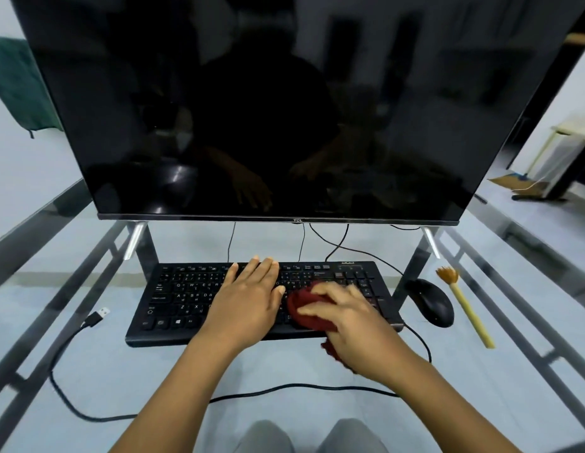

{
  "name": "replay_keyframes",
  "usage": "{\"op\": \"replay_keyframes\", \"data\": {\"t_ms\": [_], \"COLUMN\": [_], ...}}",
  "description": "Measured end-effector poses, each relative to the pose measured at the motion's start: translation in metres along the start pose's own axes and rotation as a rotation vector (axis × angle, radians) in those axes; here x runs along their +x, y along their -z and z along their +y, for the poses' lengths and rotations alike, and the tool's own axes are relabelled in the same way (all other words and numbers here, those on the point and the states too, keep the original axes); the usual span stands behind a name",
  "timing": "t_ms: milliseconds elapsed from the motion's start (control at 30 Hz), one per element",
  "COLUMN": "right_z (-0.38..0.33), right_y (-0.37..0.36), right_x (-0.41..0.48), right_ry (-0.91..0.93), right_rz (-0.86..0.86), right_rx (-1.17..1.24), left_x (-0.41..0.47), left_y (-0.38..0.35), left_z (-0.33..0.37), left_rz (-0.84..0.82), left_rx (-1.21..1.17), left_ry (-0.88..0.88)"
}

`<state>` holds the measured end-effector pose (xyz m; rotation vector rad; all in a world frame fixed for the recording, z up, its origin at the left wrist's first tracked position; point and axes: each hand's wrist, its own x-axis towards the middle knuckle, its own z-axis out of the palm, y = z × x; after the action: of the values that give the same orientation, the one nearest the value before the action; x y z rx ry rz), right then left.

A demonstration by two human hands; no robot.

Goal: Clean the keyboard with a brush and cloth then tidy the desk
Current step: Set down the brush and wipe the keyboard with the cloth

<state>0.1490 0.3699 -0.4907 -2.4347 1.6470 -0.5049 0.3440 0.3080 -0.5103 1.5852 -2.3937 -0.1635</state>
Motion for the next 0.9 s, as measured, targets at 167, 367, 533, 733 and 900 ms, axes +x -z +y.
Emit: {"op": "replay_keyframes", "data": {"t_ms": [167, 367, 533, 733, 900], "right_z": [0.043, 0.003, 0.049, -0.011, 0.018], "right_y": [0.007, 0.004, 0.016, -0.007, 0.003], "right_x": [-0.012, -0.015, 0.01, 0.014, 0.023], "right_ry": [-0.42, -0.055, -0.388, -0.043, -0.236], "right_rz": [0.262, -0.042, 0.257, 0.012, 0.112], "right_rx": [-0.05, 0.107, 0.061, 0.065, 0.088], "left_x": [-0.002, -0.001, -0.002, 0.001, -0.007], "left_y": [-0.002, 0.0, 0.0, 0.004, 0.027], "left_z": [-0.001, 0.0, 0.0, -0.002, -0.041], "left_rz": [-0.011, -0.012, -0.019, -0.009, 0.015], "left_rx": [-0.006, 0.012, 0.0, -0.038, -0.035], "left_ry": [0.0, 0.002, -0.004, -0.028, 0.085]}}
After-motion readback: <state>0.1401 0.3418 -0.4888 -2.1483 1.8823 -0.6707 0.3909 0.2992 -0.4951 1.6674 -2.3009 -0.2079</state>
